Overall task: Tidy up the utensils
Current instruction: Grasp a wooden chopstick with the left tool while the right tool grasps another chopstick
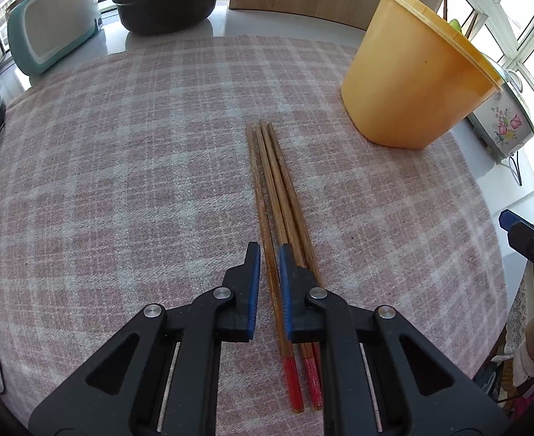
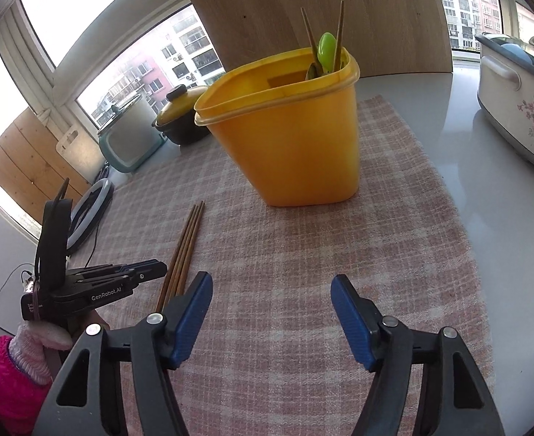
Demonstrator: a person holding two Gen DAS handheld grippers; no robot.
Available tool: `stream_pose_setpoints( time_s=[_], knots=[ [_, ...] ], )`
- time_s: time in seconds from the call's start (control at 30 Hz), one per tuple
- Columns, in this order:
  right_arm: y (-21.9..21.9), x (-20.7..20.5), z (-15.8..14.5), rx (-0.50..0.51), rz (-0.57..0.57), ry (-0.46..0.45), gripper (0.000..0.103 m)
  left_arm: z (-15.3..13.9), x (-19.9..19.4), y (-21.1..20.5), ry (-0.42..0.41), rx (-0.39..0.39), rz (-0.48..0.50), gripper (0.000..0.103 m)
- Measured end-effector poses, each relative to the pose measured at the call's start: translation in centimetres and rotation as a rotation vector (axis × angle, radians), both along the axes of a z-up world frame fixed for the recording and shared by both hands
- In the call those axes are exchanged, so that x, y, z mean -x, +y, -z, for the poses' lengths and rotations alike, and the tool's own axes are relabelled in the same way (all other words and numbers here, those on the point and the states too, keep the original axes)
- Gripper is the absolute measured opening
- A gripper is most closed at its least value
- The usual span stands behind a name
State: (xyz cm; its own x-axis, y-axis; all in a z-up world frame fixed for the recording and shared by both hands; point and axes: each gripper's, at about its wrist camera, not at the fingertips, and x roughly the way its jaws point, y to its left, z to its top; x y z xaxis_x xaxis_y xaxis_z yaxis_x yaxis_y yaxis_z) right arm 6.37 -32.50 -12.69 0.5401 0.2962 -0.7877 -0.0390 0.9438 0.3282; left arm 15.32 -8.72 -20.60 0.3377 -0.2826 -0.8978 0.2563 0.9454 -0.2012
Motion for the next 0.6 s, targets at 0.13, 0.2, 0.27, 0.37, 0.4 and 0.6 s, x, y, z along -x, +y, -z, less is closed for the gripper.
stream_pose_setpoints(
  time_s=[0.13, 0.2, 0.27, 0.37, 0.4, 0.6],
  knots=[
    [0.6, -0.2, 0.5, -0.013, -0.017, 0.025, 0.061, 0.4, -0.1, -0.2, 0.002, -0.02, 0.009, 0.008],
    [1.1, -0.2, 0.6, -0.015, -0.026, 0.031, 0.059, 0.7, -0.1, -0.3, 0.004, -0.025, 0.012, 0.008],
    [1.6, -0.4, 0.8, -0.022, -0.037, 0.04, 0.054, 0.8, -0.2, -0.3, 0.005, -0.021, 0.013, 0.008],
    [2.3, -0.9, 1.2, -0.054, -0.051, 0.066, 0.048, 0.9, -0.2, -0.5, 0.001, -0.026, 0.017, 0.008],
    [2.6, -1.1, 1.4, -0.06, -0.055, 0.075, 0.045, 0.9, -0.2, -0.5, 0.002, -0.027, 0.018, 0.008],
    [4.5, -2.2, 2.5, -0.094, -0.08, 0.128, 0.037, 1.3, -0.6, -0.1, 0.004, -0.011, 0.015, 0.008]
  ],
)
